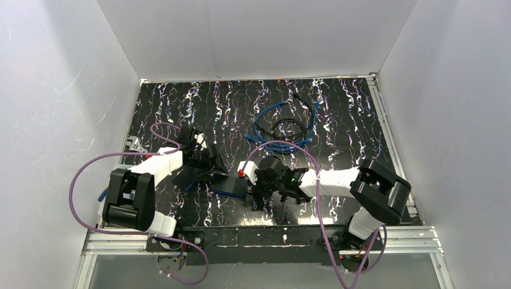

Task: Insert the plug into the switch port
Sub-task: Insert the power into the switch port.

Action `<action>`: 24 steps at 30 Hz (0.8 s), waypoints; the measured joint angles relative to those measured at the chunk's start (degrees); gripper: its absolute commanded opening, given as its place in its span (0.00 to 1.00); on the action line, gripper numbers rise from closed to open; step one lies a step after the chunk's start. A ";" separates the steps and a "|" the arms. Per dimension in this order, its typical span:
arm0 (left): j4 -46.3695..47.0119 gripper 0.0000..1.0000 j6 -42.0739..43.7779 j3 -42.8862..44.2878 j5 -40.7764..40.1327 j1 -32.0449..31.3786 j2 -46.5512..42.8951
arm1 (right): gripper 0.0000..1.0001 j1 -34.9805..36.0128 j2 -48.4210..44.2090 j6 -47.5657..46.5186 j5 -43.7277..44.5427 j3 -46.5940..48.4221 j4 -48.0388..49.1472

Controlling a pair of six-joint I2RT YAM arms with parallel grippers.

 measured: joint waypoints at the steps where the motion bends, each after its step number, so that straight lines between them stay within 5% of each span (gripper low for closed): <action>1: 0.00 0.74 0.00 0.00 0.00 0.00 0.00 | 0.01 0.00 -0.02 0.00 -0.13 0.00 -0.02; 24: 0.00 0.74 -0.02 -0.04 0.00 0.00 -0.02 | 0.01 0.02 -0.08 0.22 -1.37 0.44 -1.13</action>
